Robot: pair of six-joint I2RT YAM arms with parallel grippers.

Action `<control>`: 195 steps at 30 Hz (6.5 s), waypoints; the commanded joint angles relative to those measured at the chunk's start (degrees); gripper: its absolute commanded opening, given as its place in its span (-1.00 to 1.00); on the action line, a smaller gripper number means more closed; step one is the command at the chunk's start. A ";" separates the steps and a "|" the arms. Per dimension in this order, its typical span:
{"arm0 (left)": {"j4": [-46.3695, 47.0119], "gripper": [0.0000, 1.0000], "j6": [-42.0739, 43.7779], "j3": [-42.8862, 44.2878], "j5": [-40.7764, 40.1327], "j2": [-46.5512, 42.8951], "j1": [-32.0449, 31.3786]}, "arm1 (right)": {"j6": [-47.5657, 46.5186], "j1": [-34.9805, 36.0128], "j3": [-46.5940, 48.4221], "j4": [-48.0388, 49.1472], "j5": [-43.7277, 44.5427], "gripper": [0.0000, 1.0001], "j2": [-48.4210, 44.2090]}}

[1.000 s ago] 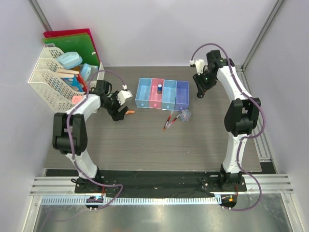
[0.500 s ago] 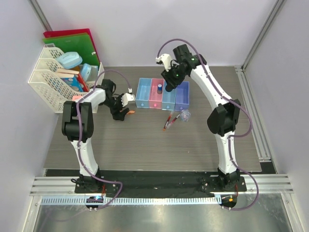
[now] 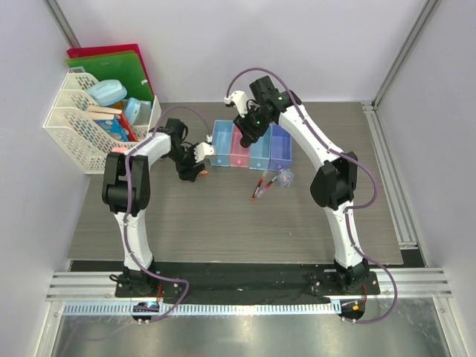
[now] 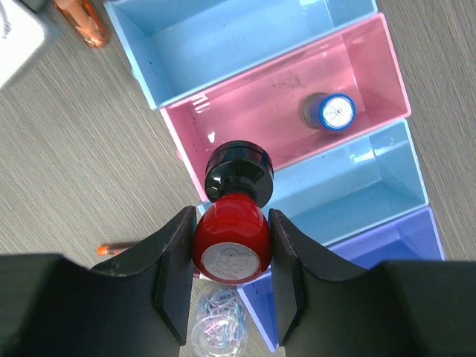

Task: Sort the stationery into containers
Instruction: Pick up the stationery from the center of the board, then place the stationery in the storage box, then pick up the stationery from the center of the board.

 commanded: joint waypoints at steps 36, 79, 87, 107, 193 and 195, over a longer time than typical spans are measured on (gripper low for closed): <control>-6.34 -1.00 -5.49 -0.15 5.36 -10.98 -0.39 | 0.56 3.26 2.70 7.98 3.35 -0.64 11.70; 8.95 -1.00 -44.42 20.04 7.47 -5.65 -14.10 | 1.62 -11.85 -44.22 22.05 8.54 0.43 -27.31; 14.39 -1.00 -56.64 31.30 11.95 5.79 -18.85 | 0.74 -17.03 -55.48 25.21 5.82 0.42 -30.66; 40.86 -1.00 -87.59 43.88 12.39 24.69 -20.70 | 0.65 -31.89 -63.57 27.32 -1.56 0.40 -39.80; 3.34 -0.16 -23.87 19.45 -20.39 13.71 9.36 | 2.40 -7.90 -56.90 20.64 -0.34 -0.63 -42.96; 2.72 -0.49 -23.87 19.80 -20.39 14.23 9.45 | 2.58 -8.08 -55.23 20.03 -0.34 -0.63 -44.72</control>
